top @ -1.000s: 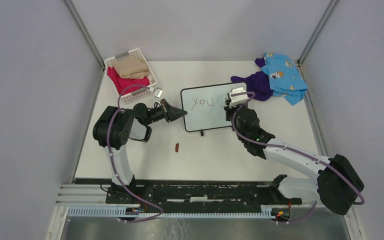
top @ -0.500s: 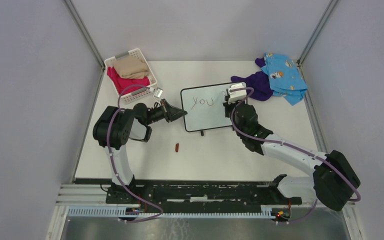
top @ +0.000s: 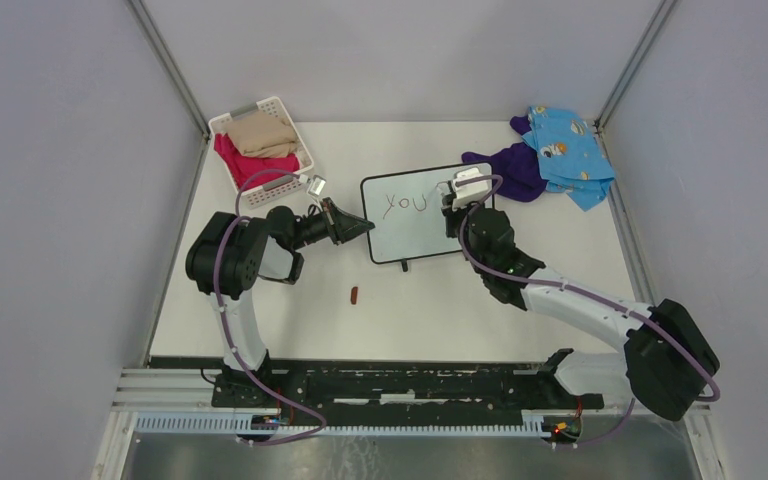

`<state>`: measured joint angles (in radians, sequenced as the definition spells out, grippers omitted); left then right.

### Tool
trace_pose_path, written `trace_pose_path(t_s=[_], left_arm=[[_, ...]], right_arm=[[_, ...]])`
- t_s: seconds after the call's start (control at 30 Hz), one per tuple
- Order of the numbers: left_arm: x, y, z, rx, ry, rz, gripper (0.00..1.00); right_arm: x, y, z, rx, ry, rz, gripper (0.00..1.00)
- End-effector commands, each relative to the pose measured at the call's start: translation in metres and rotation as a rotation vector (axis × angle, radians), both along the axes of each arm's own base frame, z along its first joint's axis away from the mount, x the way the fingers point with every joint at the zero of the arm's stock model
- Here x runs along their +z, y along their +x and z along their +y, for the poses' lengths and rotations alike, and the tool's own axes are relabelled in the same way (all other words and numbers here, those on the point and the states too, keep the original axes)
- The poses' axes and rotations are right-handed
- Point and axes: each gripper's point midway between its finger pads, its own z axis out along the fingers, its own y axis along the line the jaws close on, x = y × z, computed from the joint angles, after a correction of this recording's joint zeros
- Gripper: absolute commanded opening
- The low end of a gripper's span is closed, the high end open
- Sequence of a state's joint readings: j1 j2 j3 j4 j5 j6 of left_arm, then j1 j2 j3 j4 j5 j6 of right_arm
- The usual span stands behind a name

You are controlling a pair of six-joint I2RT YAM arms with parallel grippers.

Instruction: Write a sentence on the whiteboard

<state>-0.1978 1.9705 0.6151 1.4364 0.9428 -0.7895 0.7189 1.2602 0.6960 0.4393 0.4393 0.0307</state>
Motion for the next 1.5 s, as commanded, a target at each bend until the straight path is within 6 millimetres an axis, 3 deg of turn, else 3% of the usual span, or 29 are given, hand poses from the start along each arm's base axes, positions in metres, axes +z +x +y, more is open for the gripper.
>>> trace_pose_path(t_s=[0.0,0.4,1.1,1.47], left_arm=[[-0.002,0.003,0.0,-0.004,0.017,-0.044,0.13],[-0.004,0.002,0.0,-0.005,0.02,-0.039,0.13],[-0.003,0.002,0.0,-0.003,0.019,-0.042,0.13],[-0.002,0.003,0.0,-0.003,0.018,-0.043,0.13]], right_arm=[[-0.012,-0.009,-0.001,0.032,-0.002,0.031,0.0],[-0.032,-0.019,-0.023,-0.03,-0.046,0.064,0.0],[0.015,-0.013,-0.031,-0.079,0.044,-0.025,0.0],[0.011,-0.002,-0.028,-0.094,0.041,-0.01,0.0]])
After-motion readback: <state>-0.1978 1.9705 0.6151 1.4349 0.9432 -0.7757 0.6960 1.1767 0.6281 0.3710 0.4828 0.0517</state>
